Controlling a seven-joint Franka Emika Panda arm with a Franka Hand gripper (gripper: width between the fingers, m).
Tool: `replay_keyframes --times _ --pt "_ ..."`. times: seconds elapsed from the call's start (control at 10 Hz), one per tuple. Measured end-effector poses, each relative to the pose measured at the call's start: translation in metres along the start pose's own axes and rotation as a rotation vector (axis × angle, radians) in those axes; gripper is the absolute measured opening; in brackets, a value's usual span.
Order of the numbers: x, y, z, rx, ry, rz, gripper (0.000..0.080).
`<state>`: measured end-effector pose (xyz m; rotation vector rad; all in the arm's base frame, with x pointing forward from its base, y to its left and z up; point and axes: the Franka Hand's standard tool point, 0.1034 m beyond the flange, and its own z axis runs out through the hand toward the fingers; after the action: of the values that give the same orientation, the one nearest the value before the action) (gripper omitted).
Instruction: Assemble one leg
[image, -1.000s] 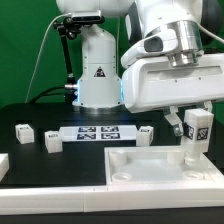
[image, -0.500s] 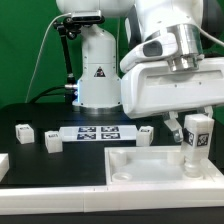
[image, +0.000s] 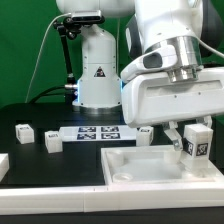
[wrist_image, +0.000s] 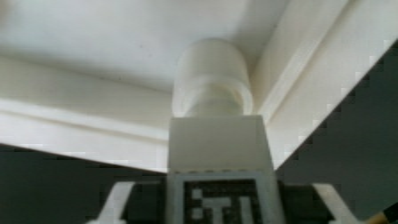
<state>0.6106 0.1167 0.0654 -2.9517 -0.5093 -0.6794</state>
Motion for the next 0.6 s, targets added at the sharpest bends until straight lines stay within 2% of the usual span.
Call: replay_keyframes --times 0.6 --pt "-0.0016 0.0013 0.0037 -0.013 0.032 0.002 0.0289"
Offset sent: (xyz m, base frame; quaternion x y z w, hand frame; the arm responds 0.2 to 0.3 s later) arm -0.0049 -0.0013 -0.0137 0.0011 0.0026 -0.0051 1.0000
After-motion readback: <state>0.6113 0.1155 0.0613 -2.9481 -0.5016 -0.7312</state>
